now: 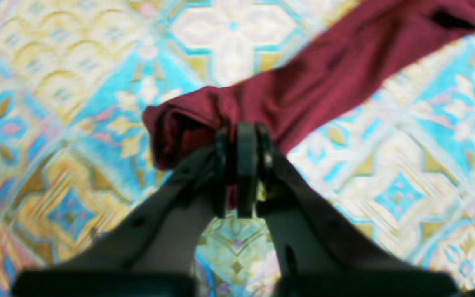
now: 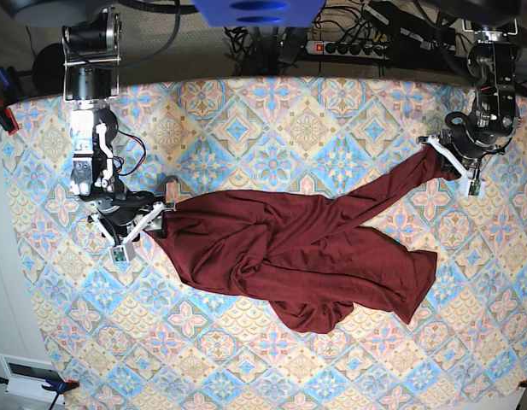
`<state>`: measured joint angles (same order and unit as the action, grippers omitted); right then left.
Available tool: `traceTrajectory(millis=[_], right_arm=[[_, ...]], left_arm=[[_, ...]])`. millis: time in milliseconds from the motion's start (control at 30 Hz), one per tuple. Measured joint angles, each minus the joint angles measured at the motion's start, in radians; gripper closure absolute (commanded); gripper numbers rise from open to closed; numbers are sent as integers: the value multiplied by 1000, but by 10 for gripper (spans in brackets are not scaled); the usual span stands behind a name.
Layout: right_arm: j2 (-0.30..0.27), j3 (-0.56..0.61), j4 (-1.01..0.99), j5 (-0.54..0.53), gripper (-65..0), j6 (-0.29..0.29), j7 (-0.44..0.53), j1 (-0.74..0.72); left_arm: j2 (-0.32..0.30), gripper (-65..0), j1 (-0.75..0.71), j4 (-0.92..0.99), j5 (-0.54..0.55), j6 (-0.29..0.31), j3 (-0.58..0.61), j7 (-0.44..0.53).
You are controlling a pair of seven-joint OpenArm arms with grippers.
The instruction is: Layout the t-shirt on the table in an organized manner, then fold the t-shirt properly
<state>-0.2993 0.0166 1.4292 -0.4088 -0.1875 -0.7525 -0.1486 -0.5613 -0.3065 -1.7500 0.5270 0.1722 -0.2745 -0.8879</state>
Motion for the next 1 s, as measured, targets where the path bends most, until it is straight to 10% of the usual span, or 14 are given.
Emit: traceTrajectory(millis=[233,500,767,1000], right_arm=[[2,0,-89,-3,-346,-1,10,-6],[25,-2,-129,2,-342,4,14,-49],[33,-11,-124,3,0,0,8,-46],[34,-255,29,-2,0,-7,19,-41]], left_arm=[[12,-248,5,-5,5,-4,-68,-83],[24,-255,8,-6,96,-6,-122,-82],[27,-255,8,-6,98,-6,-124,-80],[39,-255,23,-38,95,-7,-124,-79]])
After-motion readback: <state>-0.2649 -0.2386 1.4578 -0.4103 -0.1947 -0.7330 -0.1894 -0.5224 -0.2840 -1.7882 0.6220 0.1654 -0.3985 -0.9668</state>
